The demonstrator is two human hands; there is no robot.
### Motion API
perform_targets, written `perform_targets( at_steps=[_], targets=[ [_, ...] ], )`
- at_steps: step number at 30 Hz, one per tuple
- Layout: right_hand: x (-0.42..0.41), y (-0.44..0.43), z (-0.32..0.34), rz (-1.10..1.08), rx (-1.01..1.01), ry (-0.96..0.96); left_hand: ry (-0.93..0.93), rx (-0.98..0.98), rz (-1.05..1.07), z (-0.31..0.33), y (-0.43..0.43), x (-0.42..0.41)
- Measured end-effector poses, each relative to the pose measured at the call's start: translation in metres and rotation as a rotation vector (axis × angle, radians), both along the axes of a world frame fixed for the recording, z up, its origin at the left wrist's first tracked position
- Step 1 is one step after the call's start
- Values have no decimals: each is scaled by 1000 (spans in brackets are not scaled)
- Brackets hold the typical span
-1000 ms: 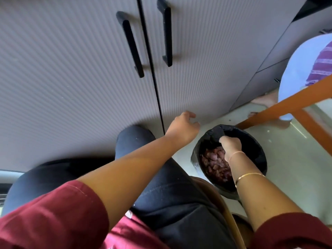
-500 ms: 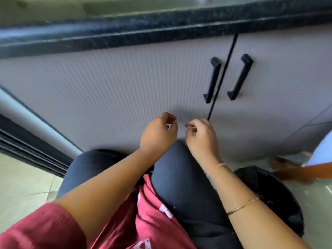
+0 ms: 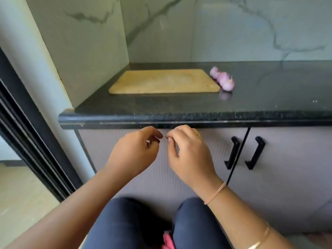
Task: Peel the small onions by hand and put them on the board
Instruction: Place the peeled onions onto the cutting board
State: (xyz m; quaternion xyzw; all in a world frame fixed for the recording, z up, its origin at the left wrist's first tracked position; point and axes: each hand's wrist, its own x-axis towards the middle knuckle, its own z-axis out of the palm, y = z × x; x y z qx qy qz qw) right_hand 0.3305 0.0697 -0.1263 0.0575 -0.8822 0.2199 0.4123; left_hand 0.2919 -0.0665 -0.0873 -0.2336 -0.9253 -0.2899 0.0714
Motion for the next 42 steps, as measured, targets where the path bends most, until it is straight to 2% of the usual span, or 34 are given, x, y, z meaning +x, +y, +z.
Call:
perform_targets(
  at_steps=[6,9,12,18,21,25,29,32,42],
  targets=[
    [-30,22,73,26,17,152,100,156,-42,64,-6,-25],
    [-53,45,94,-85,27,181,129,240,-57,87,5,-51],
    [-76,78,100,-215,8,115,164,268,-84,98,26,-79],
    [-89,135,107,-358,-112,-21,227,196,-331,101,96,-123],
    [-91,153,102,-453,-137,-160,271,90,-456,93,136,-143],
    [-95,168,99,-513,-131,-189,341,-30,-599,89,179,-160],
    [-98,176,96,-522,-149,-294,318,-164,-671,91,208,-168],
    [-100,178,94,-512,-130,-299,289,-234,-698,91,219,-173],
    [-97,177,94,-459,-181,-268,419,-73,-649,78,223,-180]
  ],
)
